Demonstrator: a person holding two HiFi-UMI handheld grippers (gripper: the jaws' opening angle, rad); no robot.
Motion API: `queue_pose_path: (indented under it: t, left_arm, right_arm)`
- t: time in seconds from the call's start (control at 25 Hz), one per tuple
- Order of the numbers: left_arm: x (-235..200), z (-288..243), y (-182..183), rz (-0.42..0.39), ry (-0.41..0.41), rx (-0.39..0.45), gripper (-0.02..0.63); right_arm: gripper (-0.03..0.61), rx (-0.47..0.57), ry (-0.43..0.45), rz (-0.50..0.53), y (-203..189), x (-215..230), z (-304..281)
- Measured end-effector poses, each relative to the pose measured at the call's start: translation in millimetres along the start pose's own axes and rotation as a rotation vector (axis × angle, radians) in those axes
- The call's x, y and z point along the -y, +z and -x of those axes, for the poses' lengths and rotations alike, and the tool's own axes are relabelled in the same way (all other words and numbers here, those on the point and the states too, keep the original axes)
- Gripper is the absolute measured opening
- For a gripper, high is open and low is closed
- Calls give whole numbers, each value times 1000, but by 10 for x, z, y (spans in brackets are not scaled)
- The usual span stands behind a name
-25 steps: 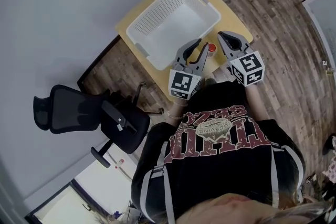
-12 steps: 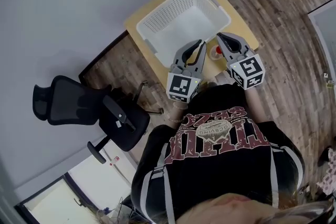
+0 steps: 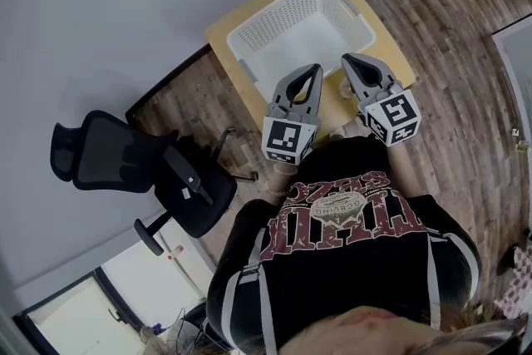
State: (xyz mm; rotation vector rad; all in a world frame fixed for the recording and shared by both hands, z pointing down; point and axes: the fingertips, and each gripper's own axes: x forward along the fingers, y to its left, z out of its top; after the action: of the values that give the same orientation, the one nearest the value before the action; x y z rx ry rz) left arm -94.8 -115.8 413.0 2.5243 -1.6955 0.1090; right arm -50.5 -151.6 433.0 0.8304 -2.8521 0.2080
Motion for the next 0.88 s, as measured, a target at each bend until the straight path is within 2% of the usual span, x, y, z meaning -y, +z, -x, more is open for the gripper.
queue_pose_path:
  t: [0.88]
  left_arm:
    - [-174,25,28,66,25,-11,48]
  right_arm:
    - [17,-9,46,-6,76,-120,-45]
